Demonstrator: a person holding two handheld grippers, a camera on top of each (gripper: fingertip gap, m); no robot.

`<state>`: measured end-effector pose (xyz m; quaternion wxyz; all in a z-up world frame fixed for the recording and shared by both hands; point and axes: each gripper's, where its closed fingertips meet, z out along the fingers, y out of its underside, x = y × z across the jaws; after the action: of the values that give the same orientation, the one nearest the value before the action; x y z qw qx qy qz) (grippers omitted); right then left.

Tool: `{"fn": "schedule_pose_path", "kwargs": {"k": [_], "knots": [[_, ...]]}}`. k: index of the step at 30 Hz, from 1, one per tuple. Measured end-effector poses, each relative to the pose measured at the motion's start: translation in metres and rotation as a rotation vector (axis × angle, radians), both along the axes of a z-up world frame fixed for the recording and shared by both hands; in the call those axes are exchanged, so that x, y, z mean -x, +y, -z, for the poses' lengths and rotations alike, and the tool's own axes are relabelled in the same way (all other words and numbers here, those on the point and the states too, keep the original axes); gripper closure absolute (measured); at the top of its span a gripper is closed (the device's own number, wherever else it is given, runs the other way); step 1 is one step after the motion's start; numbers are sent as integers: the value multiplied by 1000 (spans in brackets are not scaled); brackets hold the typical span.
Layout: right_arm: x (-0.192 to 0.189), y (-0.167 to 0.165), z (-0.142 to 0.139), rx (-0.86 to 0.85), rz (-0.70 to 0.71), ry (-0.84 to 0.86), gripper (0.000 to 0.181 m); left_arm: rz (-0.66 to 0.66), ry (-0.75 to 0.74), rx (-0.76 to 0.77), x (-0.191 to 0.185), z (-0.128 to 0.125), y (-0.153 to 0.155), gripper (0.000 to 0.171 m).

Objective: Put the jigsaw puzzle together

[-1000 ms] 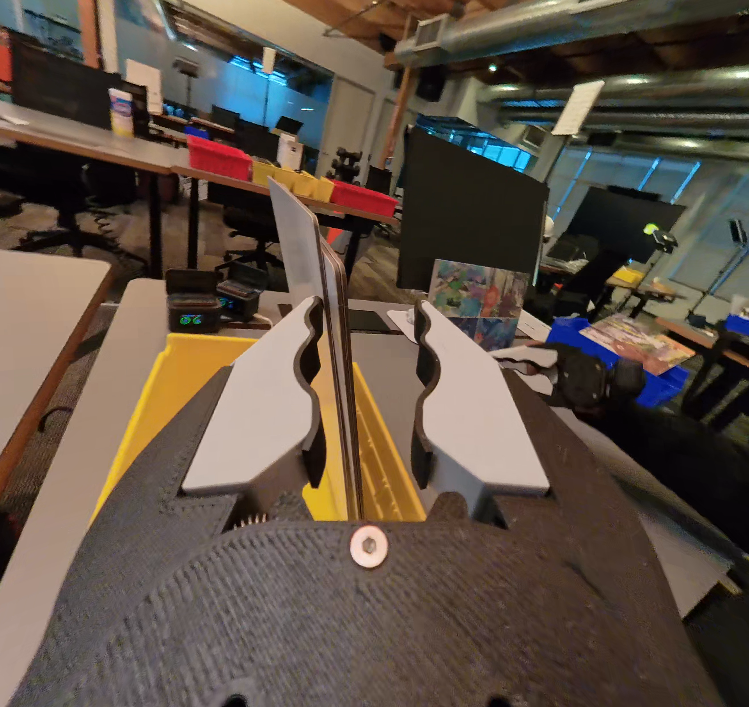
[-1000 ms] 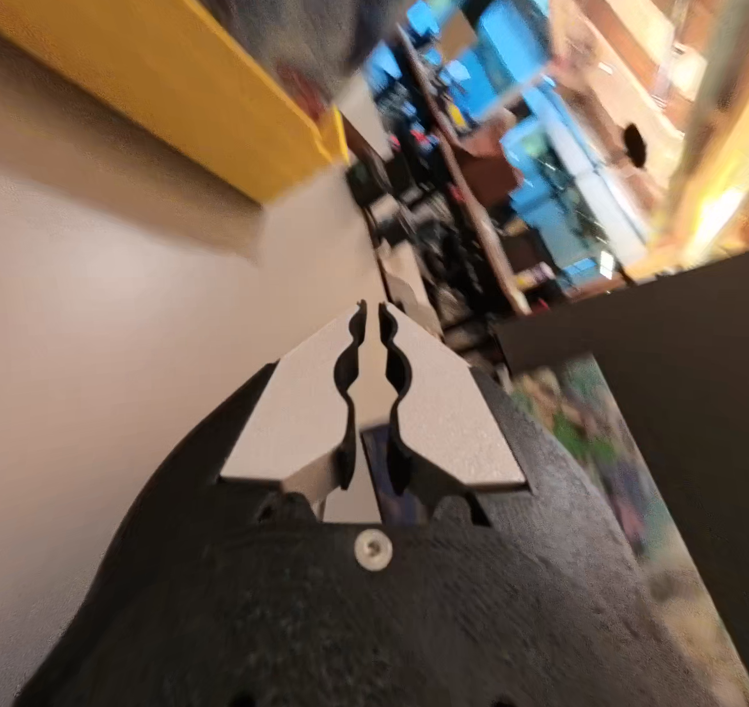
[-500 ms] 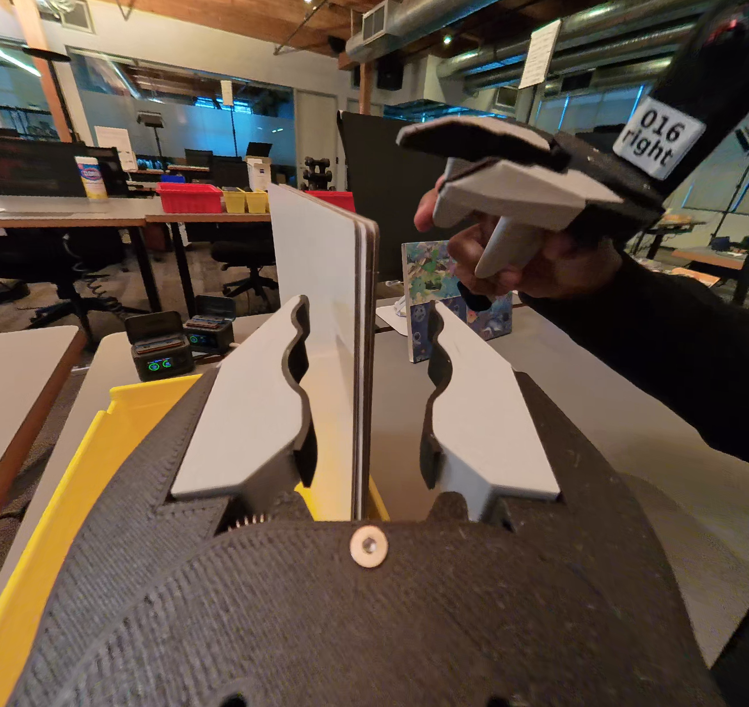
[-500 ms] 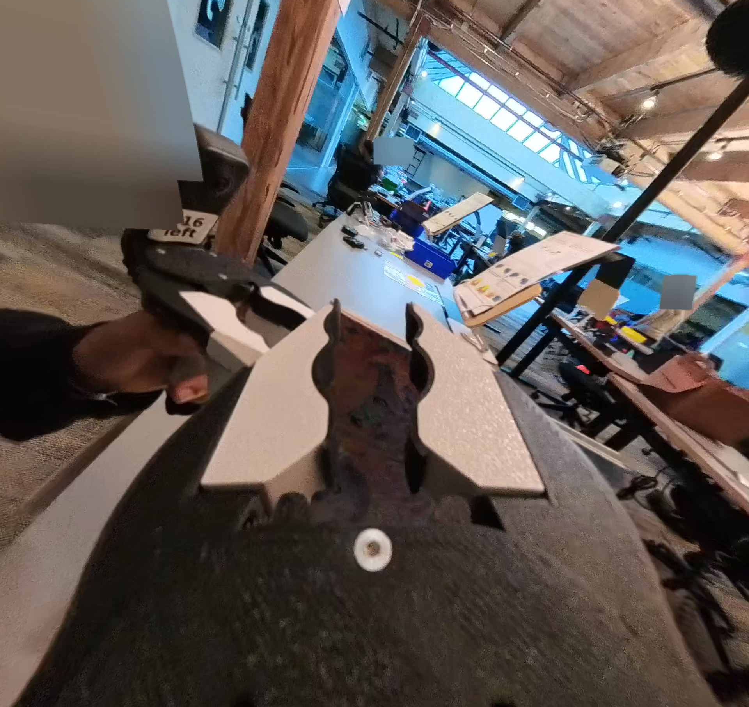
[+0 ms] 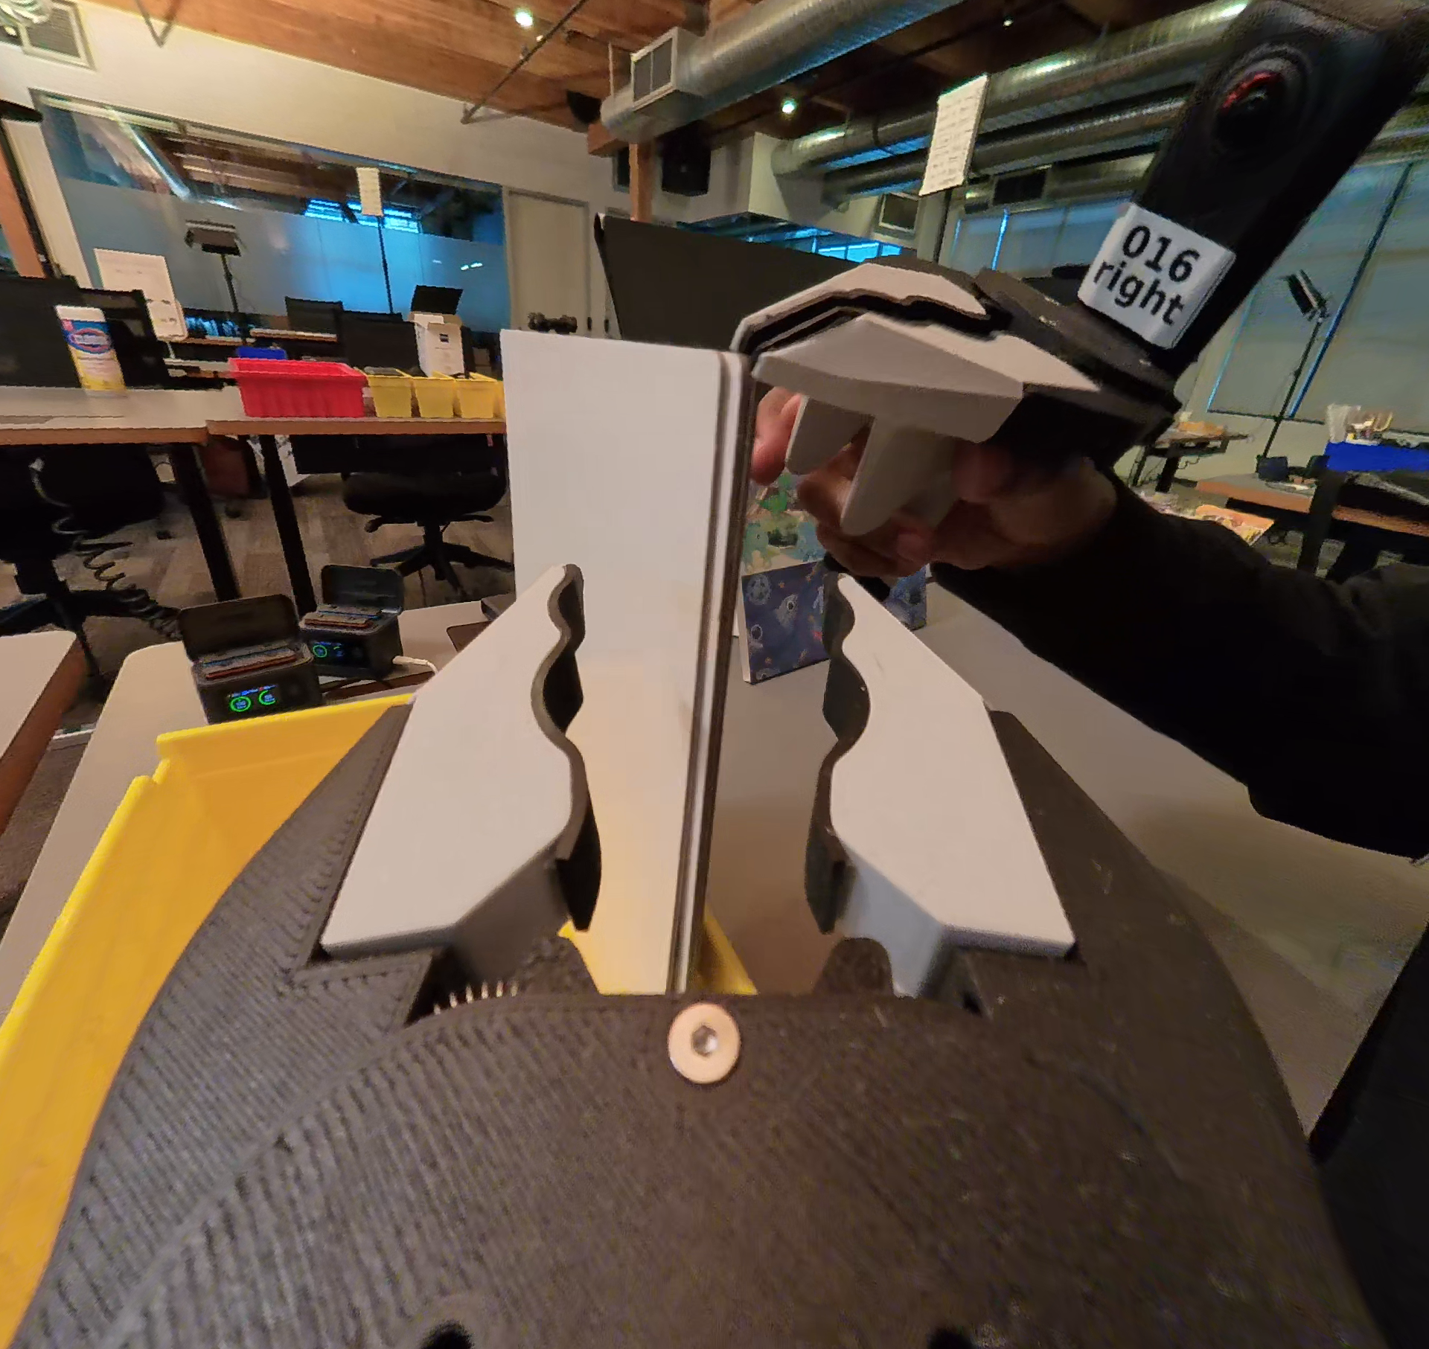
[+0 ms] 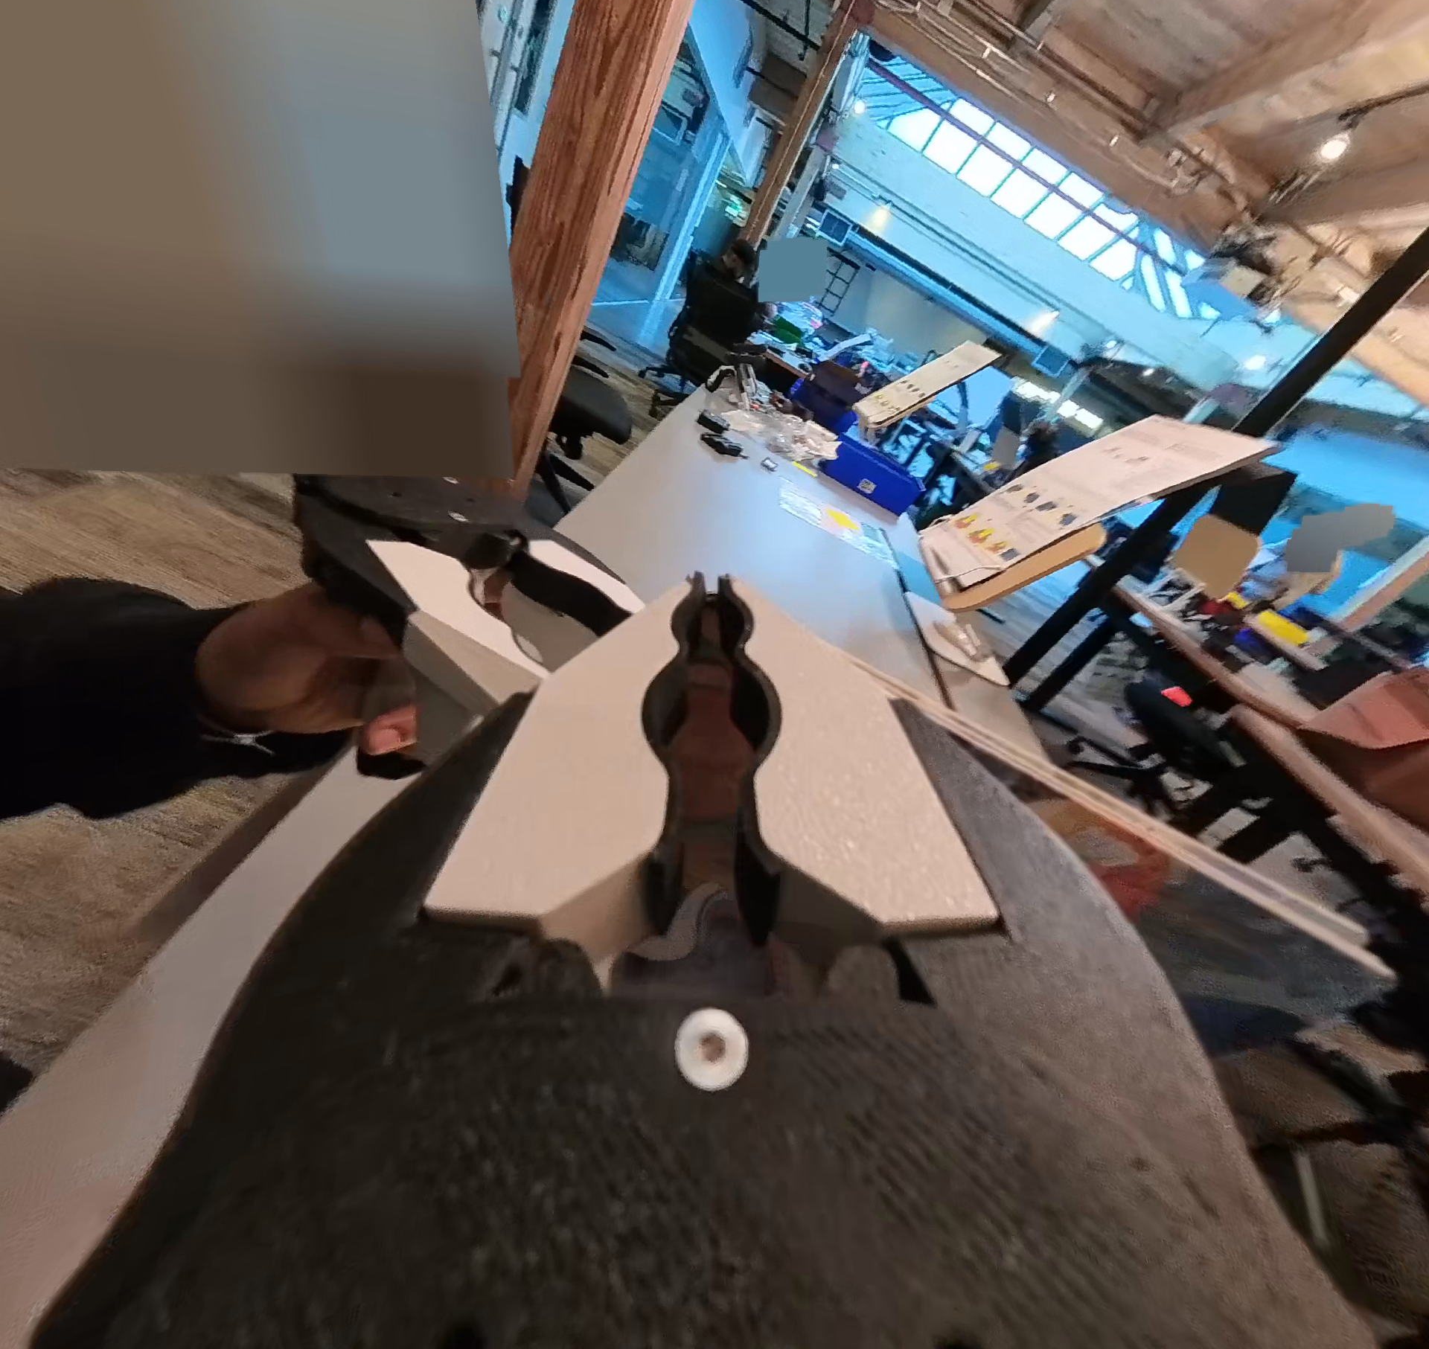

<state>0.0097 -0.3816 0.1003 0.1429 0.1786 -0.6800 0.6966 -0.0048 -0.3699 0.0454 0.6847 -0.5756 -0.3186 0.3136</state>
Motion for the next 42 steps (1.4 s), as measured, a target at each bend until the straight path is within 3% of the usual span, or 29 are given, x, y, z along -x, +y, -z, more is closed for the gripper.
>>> {"fn": "schedule_pose_path", "kwargs": {"k": [1,7,12,20,26,29,32,42], "knots": [[0,2,0,-6,-9,-30,180,-3,-11,3,1,2,-4,113],[-1,12,-1,1,-63,-208,180,3,-28,-27,5,3,-21,113],[-2,17,-1,12,-116,-344,181,34,4,14,11,-2,-14,114],[-2,18,-1,11,-140,-400,181,75,79,17,13,-18,-10,114],[-2,18,-2,17,-168,-424,181,107,151,-24,3,-44,-10,108],[-2,18,-2,16,-173,-426,181,160,107,7,2,-37,-1,105],[-2,17,-2,11,-180,-429,181,115,83,33,9,-30,-4,111],[-3,28,-2,29,-261,-520,181,111,46,-64,10,-27,-20,116]]}}
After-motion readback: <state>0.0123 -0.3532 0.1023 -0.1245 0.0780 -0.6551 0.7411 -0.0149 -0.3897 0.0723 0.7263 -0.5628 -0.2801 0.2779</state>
